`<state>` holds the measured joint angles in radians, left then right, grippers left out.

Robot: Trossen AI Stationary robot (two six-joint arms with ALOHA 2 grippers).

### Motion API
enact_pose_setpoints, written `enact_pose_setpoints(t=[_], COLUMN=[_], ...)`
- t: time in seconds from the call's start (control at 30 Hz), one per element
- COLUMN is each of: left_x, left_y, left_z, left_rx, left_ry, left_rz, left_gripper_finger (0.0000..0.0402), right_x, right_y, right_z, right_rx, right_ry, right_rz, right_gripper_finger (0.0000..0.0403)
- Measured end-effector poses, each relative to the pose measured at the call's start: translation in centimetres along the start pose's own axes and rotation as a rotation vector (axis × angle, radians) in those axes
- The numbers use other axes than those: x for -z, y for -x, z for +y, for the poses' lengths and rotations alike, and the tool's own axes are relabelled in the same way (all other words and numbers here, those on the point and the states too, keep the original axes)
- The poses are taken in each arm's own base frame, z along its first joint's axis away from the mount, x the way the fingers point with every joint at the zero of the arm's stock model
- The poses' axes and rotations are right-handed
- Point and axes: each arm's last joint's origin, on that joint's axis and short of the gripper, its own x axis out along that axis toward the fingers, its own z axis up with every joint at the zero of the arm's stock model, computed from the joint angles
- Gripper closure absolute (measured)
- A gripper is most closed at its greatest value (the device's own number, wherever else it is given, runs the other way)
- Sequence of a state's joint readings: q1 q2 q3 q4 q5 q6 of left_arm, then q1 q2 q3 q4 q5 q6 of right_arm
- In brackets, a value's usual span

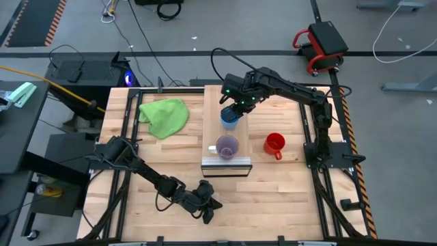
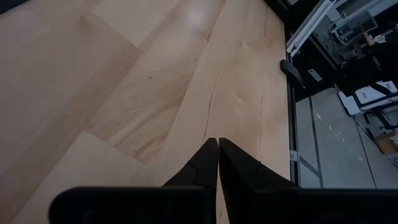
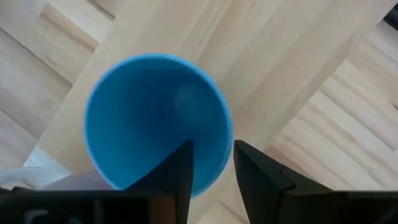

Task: Stack small to large cups/mugs on shelf
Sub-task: Put the blue cup on the shelf, then put the red mug on the shelf

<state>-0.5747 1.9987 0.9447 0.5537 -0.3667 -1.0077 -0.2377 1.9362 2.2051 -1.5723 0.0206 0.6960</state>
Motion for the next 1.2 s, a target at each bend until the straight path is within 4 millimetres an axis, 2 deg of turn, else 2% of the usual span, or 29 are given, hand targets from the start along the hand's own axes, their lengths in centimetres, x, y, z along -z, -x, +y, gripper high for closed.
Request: enact_pose_setpoints(t=[0.47, 0.83, 1.03, 1.2], left_x=[0.0, 0.0, 0.0, 0.0], left_y=[0.0, 0.0, 0.0, 0.0], left_z=[0.0, 0.0, 0.1, 0.1], left_rx=[-0.007, -0.007, -0.007, -0.008], left_ry=[-0.010, -0.006, -0.006, -0.007], left_rz=[-0.003, -0.004, -0.004, -0.003], left_gripper_finger=[0.0389, 0.0379, 0.0385, 0.0377], right_x=[0.7, 0.8, 1.2, 2.2], right_y=[0.0, 0.0, 0.7, 2.8], right_z=[0.9, 1.0, 0.9, 0.5], right_rx=[-0.017, -0.011, -0.023, -0.054], right_ry=[0.042, 0.044, 0.046, 0.056], right_rz=[0.010, 0.006, -0.005, -0.048], right_gripper_finger=[0.0281, 0.0280, 0.0280, 0.0280])
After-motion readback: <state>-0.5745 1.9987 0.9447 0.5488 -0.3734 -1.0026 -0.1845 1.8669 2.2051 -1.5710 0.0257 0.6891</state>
